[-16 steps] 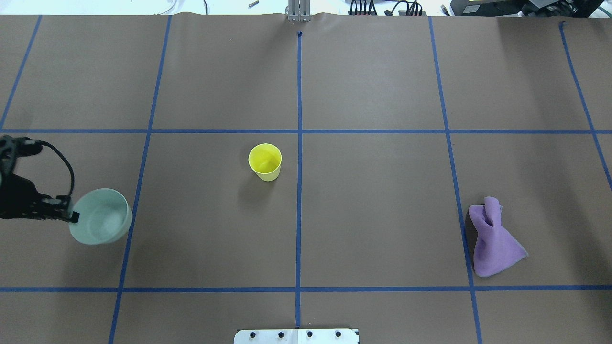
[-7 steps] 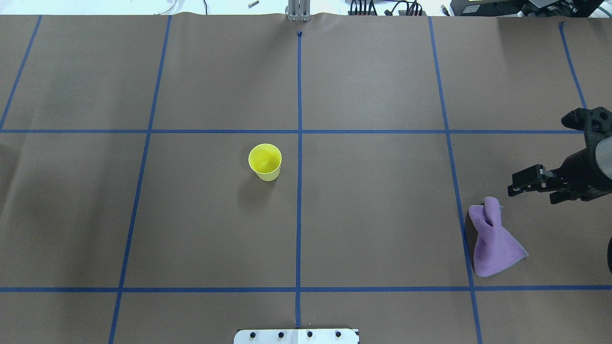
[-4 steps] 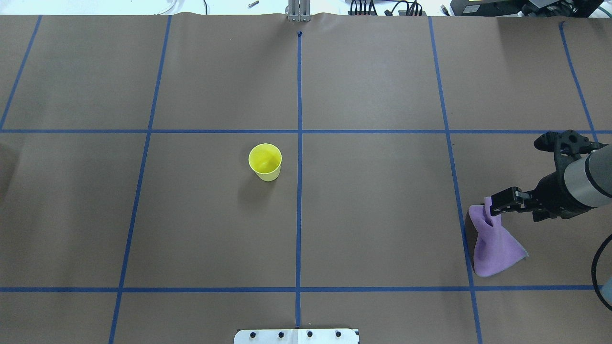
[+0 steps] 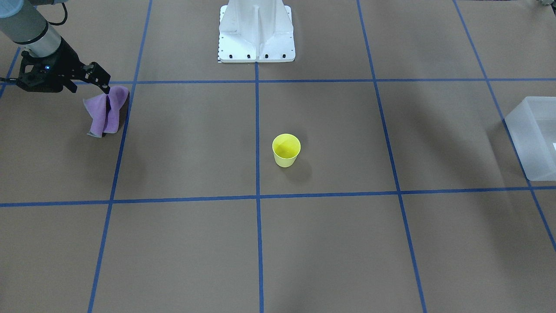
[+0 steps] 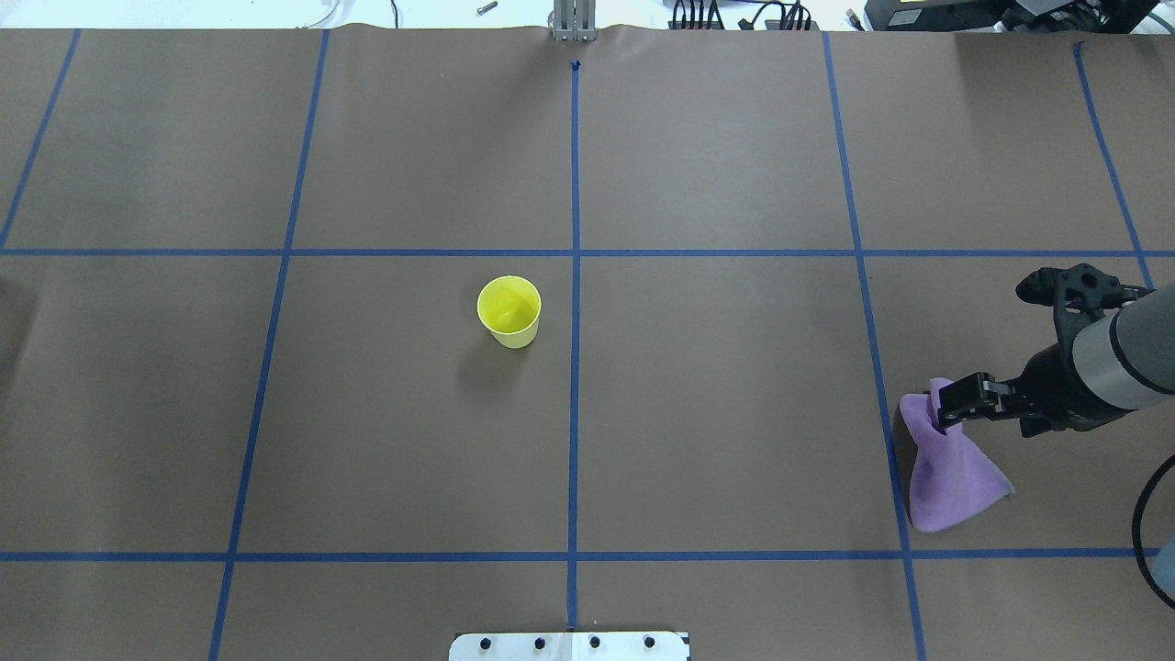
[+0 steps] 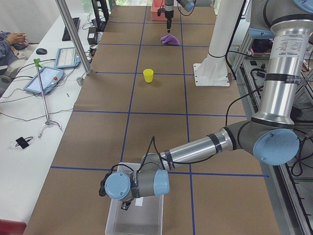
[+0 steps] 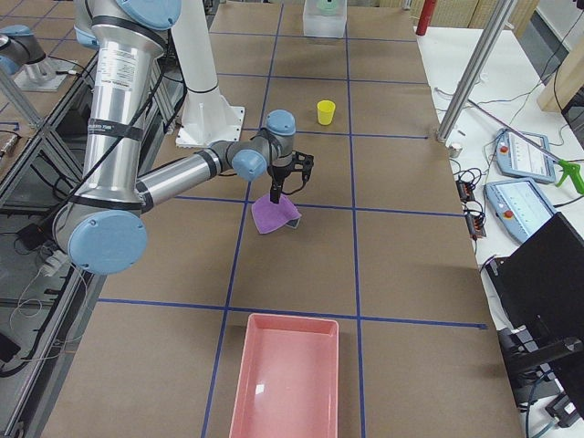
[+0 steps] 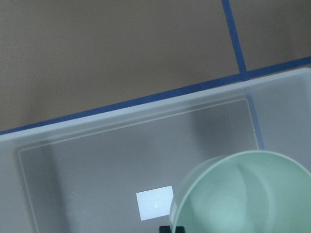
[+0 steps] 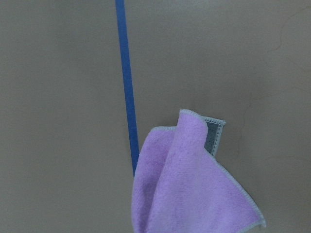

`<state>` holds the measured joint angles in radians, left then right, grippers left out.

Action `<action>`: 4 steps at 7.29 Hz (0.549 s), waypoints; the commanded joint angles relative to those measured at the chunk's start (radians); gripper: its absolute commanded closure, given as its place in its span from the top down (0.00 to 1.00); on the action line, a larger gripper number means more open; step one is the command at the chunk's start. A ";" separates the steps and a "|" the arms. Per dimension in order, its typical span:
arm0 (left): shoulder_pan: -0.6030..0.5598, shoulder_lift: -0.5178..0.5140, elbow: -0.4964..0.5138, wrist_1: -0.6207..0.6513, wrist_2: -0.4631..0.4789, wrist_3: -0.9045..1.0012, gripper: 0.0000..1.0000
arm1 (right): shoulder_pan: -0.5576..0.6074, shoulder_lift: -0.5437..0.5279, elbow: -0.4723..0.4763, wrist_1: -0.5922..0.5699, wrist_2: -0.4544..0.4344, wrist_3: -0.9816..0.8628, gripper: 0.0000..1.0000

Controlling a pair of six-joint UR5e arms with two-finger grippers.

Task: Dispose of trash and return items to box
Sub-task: 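Grasp the purple cloth with the right gripper and lift it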

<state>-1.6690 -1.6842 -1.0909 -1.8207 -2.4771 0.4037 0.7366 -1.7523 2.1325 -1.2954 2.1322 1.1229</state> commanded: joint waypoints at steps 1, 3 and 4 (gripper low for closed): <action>0.008 0.003 0.026 -0.055 0.001 -0.035 0.00 | -0.038 0.011 -0.017 0.001 -0.024 0.017 1.00; 0.038 0.004 0.049 -0.152 0.003 -0.118 0.00 | -0.080 0.049 -0.035 0.002 -0.052 0.069 1.00; 0.041 0.004 0.054 -0.152 0.004 -0.118 0.00 | -0.126 0.081 -0.069 0.004 -0.105 0.109 1.00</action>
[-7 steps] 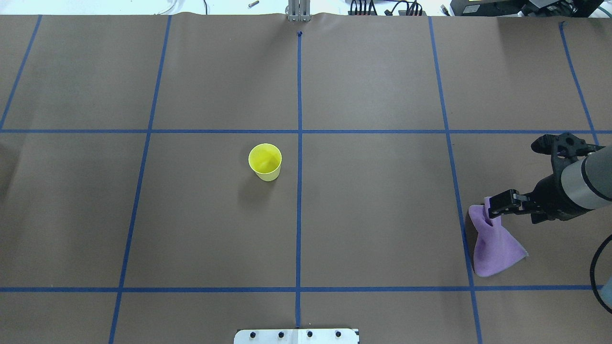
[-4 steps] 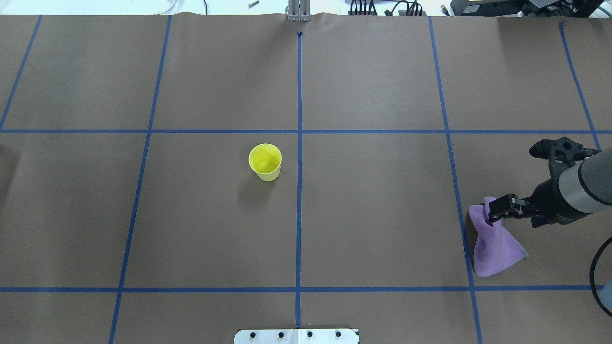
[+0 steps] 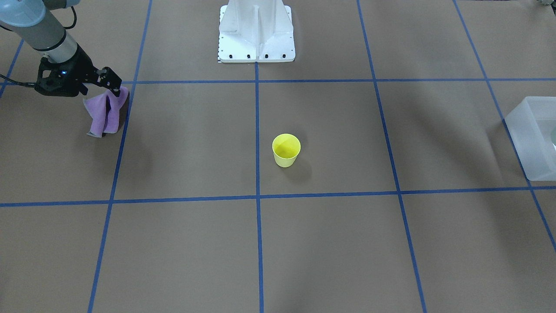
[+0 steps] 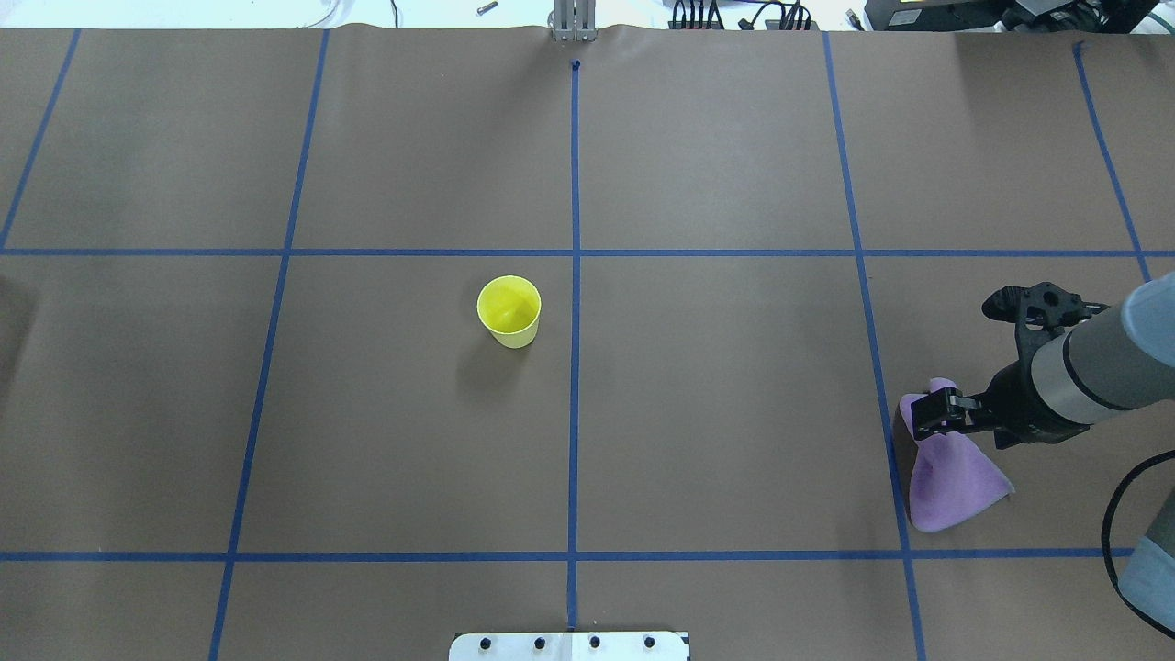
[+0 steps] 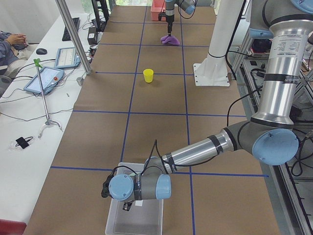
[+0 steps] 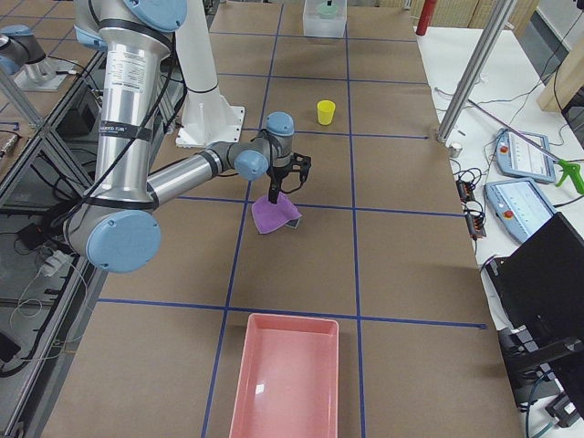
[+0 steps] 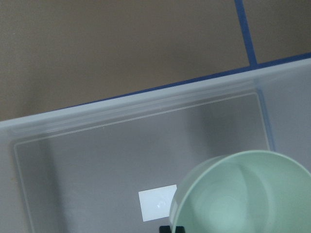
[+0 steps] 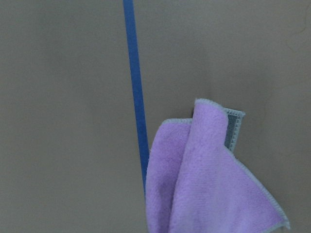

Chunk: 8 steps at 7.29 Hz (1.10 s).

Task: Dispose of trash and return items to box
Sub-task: 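Grasp the purple cloth with the right gripper and lift it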

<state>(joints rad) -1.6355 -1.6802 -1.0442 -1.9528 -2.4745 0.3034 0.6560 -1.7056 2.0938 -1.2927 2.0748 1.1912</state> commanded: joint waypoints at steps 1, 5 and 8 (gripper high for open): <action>0.008 -0.001 0.007 -0.020 0.000 -0.021 0.00 | -0.059 0.035 -0.041 0.001 -0.064 0.048 0.97; 0.011 -0.013 -0.025 -0.012 -0.012 -0.069 0.97 | -0.059 0.004 -0.031 0.000 -0.062 0.033 0.00; 0.099 -0.018 -0.213 -0.012 -0.038 -0.406 0.97 | 0.142 -0.173 0.139 -0.060 0.055 -0.176 0.00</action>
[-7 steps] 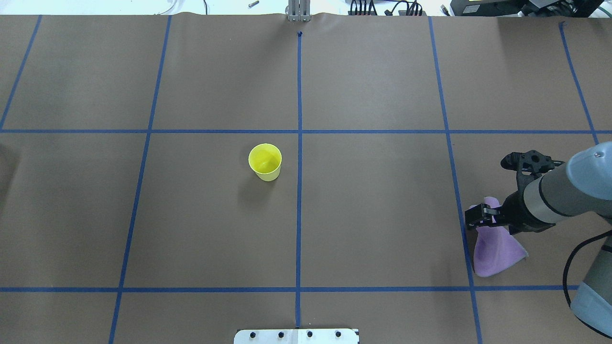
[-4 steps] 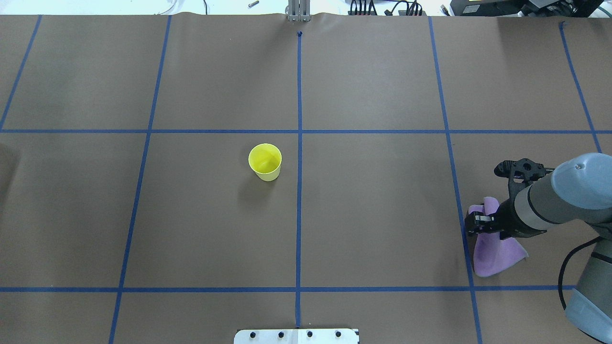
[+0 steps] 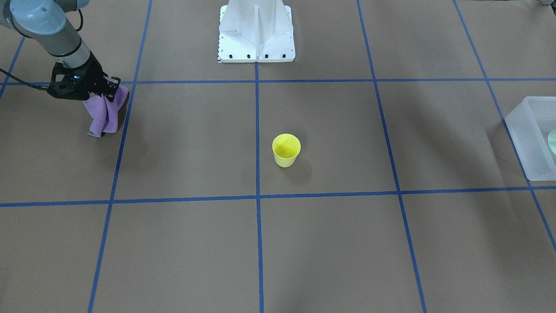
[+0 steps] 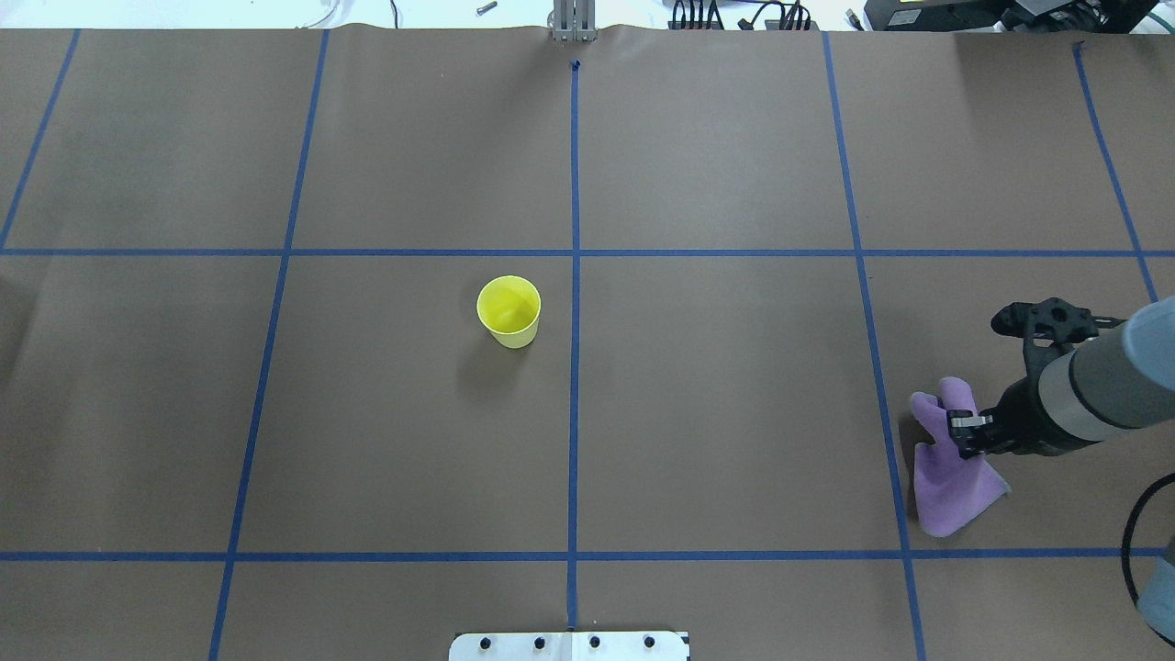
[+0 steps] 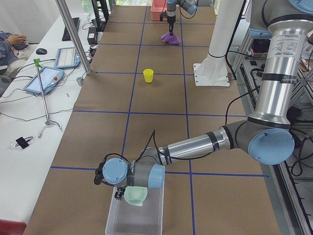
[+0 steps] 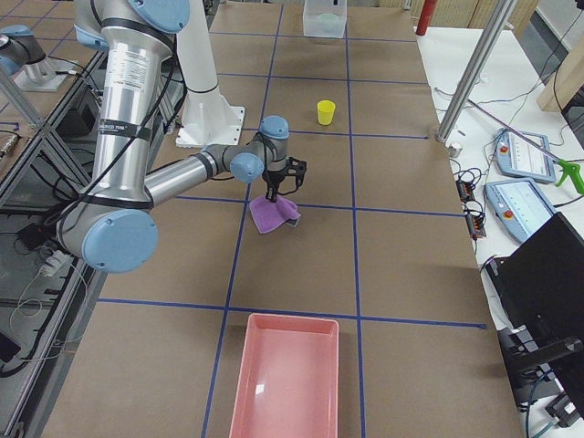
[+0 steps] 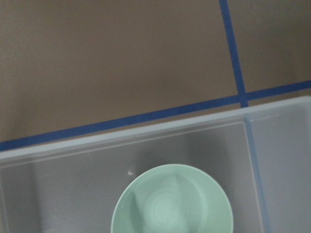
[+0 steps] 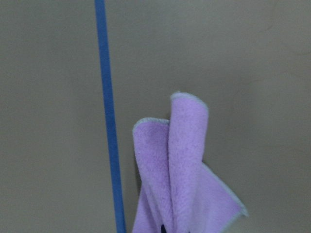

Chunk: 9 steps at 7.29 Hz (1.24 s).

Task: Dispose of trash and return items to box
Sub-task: 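Grasp the purple cloth with the right gripper and lift it, then carry the cloth into the pink bin while left gripper approaches yellow cup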

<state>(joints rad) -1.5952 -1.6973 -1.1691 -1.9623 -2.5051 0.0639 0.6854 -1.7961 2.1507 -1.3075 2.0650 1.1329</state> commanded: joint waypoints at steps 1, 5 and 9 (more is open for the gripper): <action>0.128 0.001 -0.184 -0.004 -0.006 -0.328 0.97 | 0.240 -0.115 0.142 -0.168 0.075 -0.304 0.00; 0.439 -0.025 -0.490 -0.001 0.110 -0.882 0.97 | 0.782 -0.048 0.039 -0.619 0.106 -1.181 0.00; 0.633 -0.211 -0.497 0.017 0.198 -1.219 0.97 | 1.081 0.092 -0.403 -0.602 0.093 -1.667 0.00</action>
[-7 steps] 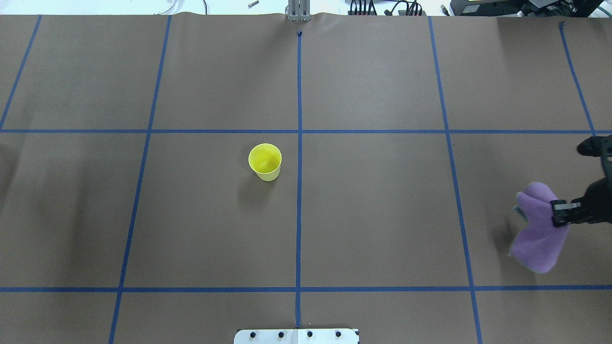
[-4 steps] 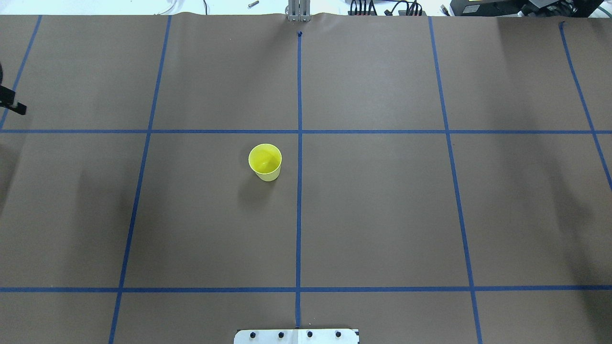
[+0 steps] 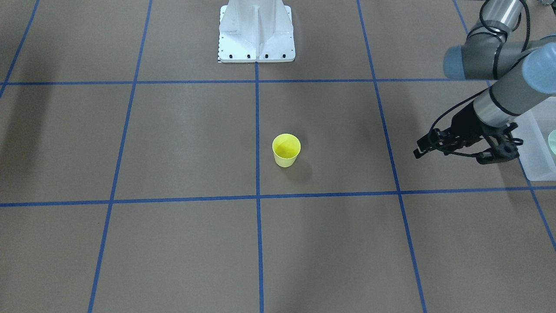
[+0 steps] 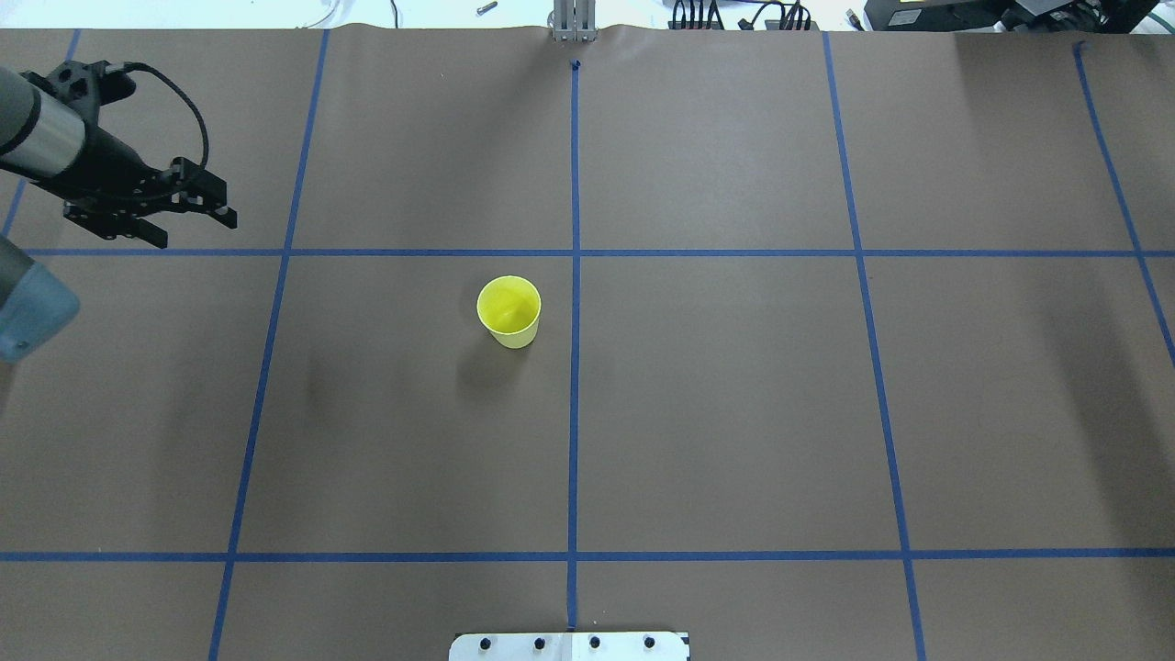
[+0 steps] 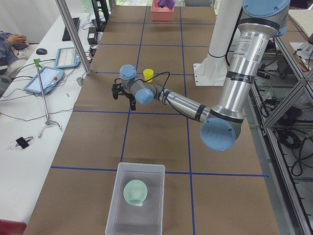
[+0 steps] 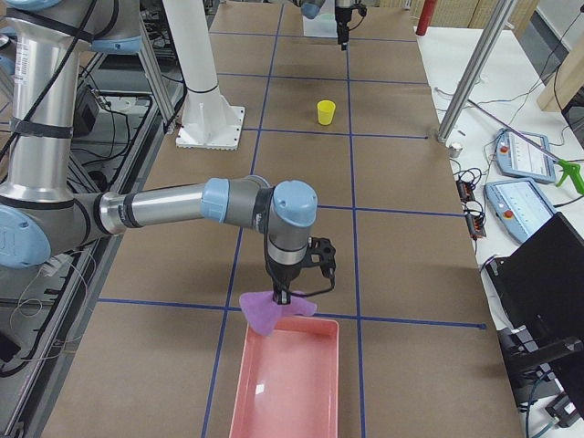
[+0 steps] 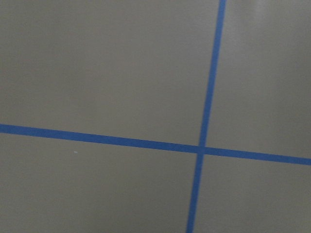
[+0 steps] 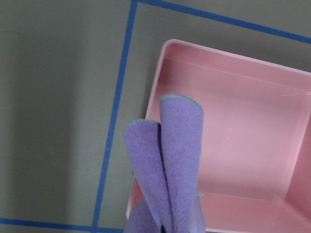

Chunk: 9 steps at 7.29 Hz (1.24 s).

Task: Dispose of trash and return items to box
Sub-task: 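Carry the cloth into the pink bin while left gripper approaches yellow cup, then lower the left gripper onto the yellow cup and grasp it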

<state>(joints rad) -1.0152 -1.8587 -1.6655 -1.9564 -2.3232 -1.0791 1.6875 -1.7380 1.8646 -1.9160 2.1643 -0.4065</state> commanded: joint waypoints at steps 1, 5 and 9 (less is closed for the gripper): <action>0.076 -0.097 0.000 0.058 0.027 -0.105 0.97 | 0.102 0.031 -0.189 0.103 -0.032 -0.149 0.00; 0.229 -0.212 -0.030 0.168 0.166 -0.246 0.97 | 0.112 0.029 -0.435 0.354 -0.050 -0.152 0.00; 0.369 -0.365 0.030 0.274 0.274 -0.274 0.97 | 0.116 0.035 -0.421 0.356 -0.058 -0.143 1.00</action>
<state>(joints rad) -0.6774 -2.1857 -1.6653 -1.6984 -2.0799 -1.3471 1.8031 -1.7037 1.4364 -1.5608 2.1064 -0.5519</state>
